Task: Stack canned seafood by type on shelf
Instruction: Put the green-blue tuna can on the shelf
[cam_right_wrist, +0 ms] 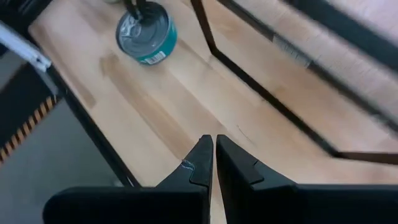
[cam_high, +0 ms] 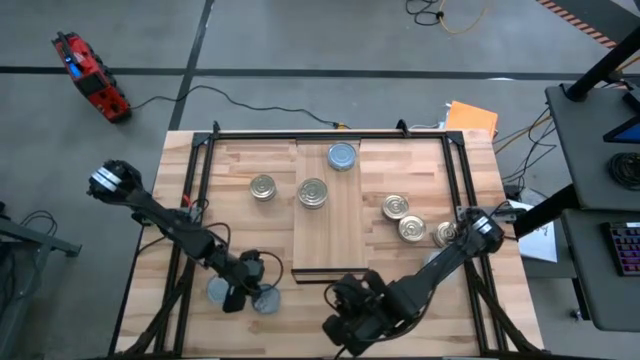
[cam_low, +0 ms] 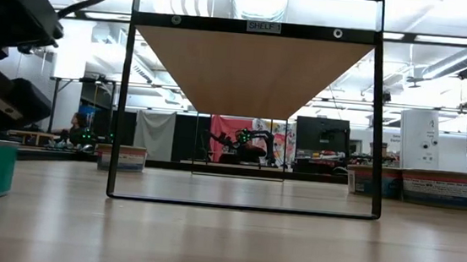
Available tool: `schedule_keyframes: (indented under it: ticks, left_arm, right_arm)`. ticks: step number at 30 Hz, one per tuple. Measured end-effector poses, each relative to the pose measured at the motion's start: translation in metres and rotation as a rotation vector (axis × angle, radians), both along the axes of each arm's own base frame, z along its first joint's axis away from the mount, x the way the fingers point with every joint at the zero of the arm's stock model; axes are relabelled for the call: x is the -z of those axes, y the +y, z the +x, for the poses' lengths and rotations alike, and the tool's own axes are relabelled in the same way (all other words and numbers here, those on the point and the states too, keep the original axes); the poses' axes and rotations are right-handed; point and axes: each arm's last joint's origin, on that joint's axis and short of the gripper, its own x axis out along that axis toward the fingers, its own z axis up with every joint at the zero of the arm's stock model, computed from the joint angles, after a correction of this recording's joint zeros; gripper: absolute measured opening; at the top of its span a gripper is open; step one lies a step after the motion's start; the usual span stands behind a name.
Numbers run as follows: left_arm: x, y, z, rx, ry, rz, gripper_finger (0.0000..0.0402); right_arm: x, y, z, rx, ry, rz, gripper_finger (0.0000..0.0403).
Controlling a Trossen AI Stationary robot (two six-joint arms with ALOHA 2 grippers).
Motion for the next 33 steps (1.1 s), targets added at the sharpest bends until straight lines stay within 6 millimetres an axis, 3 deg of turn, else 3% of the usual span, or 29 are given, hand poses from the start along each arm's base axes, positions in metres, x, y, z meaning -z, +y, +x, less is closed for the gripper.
schedule_keyframes:
  ticks: [7, 17, 24, 33]
  left_arm:
    - [-0.011, -0.019, 0.022, 0.033, 0.004, -0.015, 0.0036]
    - [-0.038, -0.034, 0.026, 0.05, 0.058, -0.034, 0.0036]
    - [-0.055, -0.051, 0.012, 0.111, 0.097, -0.011, 0.0036]
    - [-0.044, -0.057, -0.01, 0.083, 0.048, 0.125, 0.0036]
  right_arm:
    - [-0.011, -0.01, -0.017, -0.191, 0.075, -0.048, 0.0012]
    - [0.002, -0.017, -0.037, -0.268, 0.034, -0.008, 0.0012]
    - [0.027, -0.004, -0.02, -0.198, -0.18, 0.155, 0.0012]
    - [0.069, 0.012, 0.002, 0.035, -0.245, 0.288, 0.0012]
